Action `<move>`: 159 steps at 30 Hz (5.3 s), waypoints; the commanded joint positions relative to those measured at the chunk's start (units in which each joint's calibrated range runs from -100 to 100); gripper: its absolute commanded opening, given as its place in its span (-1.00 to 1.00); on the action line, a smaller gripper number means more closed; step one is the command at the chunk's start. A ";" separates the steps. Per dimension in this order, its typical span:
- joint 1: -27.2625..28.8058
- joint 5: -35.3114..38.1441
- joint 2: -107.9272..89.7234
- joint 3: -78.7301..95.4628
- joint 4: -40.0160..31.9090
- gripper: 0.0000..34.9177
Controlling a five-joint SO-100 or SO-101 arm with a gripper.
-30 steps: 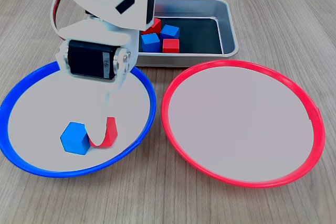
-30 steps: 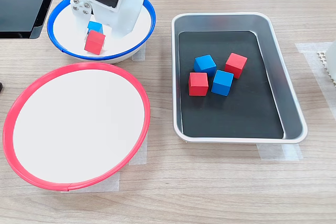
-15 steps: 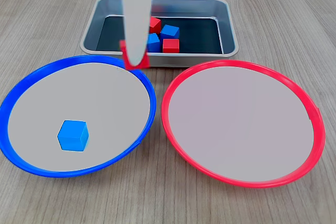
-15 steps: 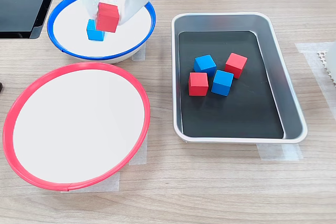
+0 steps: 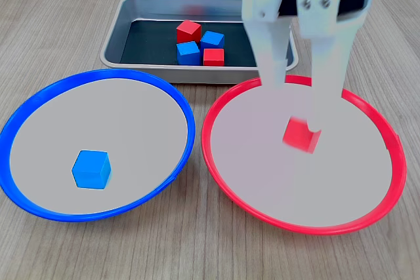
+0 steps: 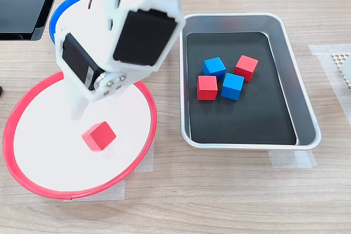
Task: Resolve any anomalies and move all blocks to matching dishes
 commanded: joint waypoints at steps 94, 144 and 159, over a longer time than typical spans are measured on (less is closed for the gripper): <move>23.46 10.11 1.08 -6.38 10.31 0.14; 18.38 1.47 -20.33 41.60 7.92 -0.96; 21.01 -1.27 -18.03 4.64 21.87 -0.98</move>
